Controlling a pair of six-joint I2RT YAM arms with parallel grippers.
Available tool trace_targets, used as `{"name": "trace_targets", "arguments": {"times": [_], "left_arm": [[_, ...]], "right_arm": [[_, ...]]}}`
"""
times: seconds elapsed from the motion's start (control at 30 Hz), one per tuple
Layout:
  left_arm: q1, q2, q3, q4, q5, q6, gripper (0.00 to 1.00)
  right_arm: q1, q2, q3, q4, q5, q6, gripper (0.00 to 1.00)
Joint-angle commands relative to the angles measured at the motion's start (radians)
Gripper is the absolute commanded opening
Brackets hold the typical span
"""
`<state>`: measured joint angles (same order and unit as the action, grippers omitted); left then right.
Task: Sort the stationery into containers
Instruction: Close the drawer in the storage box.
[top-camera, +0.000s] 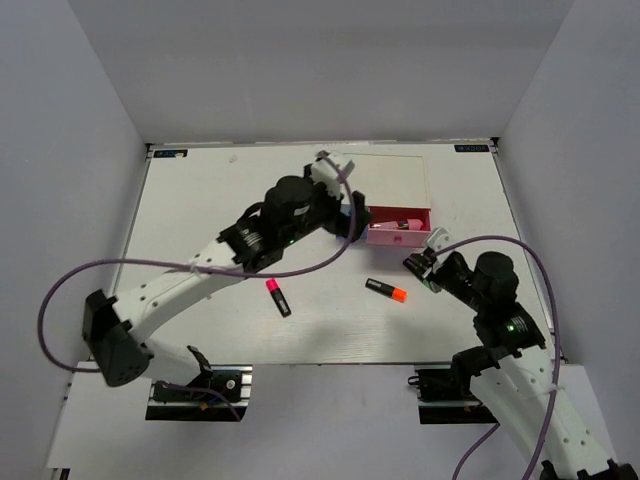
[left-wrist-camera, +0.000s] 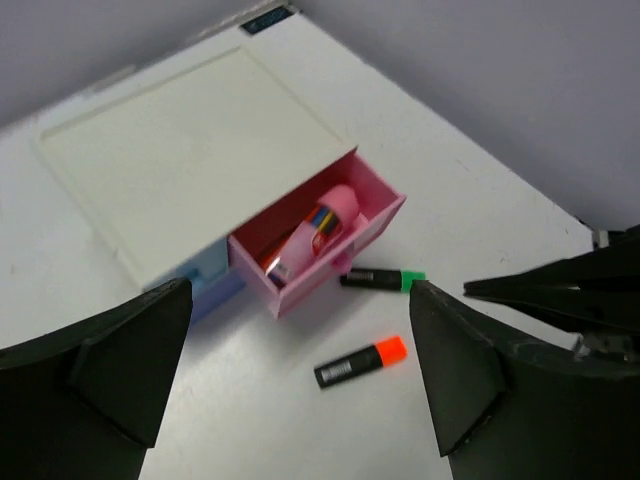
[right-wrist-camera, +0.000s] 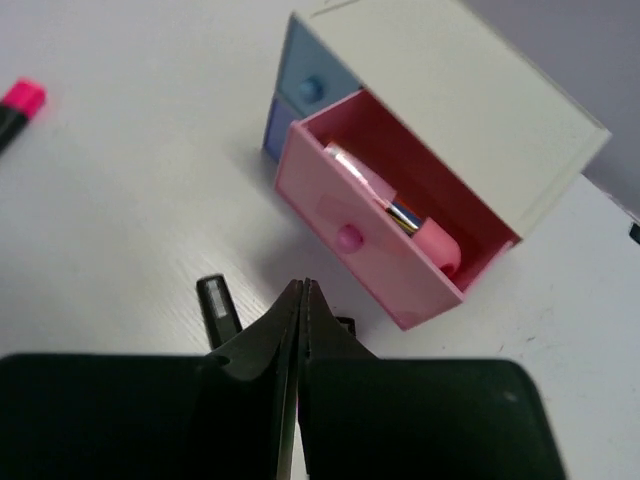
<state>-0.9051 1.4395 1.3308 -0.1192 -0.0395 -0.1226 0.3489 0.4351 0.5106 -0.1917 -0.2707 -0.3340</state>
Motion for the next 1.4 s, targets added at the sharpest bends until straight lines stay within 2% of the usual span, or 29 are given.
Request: {"name": "trace_targets", "arguments": {"times": [0.0, 0.03, 0.1, 0.2, 0.3, 0.37, 0.5, 0.7, 1.07, 1.37], "left_arm": [[0.006, -0.158, -0.114, -0.198, -0.108, -0.187, 1.00], [0.006, -0.191, -0.145, -0.218, -0.158, -0.198, 1.00], [0.006, -0.255, -0.235, -0.256, -0.201, -0.228, 1.00], [0.006, -0.373, -0.344, -0.298, -0.327, -0.244, 1.00], [0.006, -0.485, -0.452, -0.290, -0.463, -0.265, 1.00], [0.006, -0.533, -0.536, -0.240, -0.516, -0.265, 1.00], [0.006, -0.571, -0.535, -0.260, -0.516, -0.253, 1.00], [0.006, -0.600, -0.547, -0.266, -0.546, -0.219, 1.00], [0.006, -0.630, -0.556, -0.257, -0.516, -0.219, 1.00], [0.006, -0.600, -0.556, -0.257, -0.507, -0.219, 1.00]], "right_arm": [[-0.001, 0.136, 0.078, -0.101, -0.224, -0.281, 0.00], [-0.001, 0.137, 0.091, -0.116, -0.240, -0.345, 0.00], [-0.001, 0.265, 0.153, -0.191, -0.277, -0.455, 0.00], [-0.002, 0.437, 0.259, -0.294, -0.312, -0.519, 0.00], [0.002, 0.572, 0.336, -0.296, -0.297, -0.547, 0.00], [0.004, 0.599, 0.355, -0.244, -0.268, -0.531, 0.00], [0.005, 0.718, 0.390, -0.198, -0.219, -0.502, 0.00], [0.005, 0.809, 0.394, -0.097, -0.116, -0.432, 0.00], [0.010, 0.833, 0.355, 0.107, 0.027, -0.362, 0.00], [0.015, 0.895, 0.390, 0.169, 0.060, -0.347, 0.00]]}}
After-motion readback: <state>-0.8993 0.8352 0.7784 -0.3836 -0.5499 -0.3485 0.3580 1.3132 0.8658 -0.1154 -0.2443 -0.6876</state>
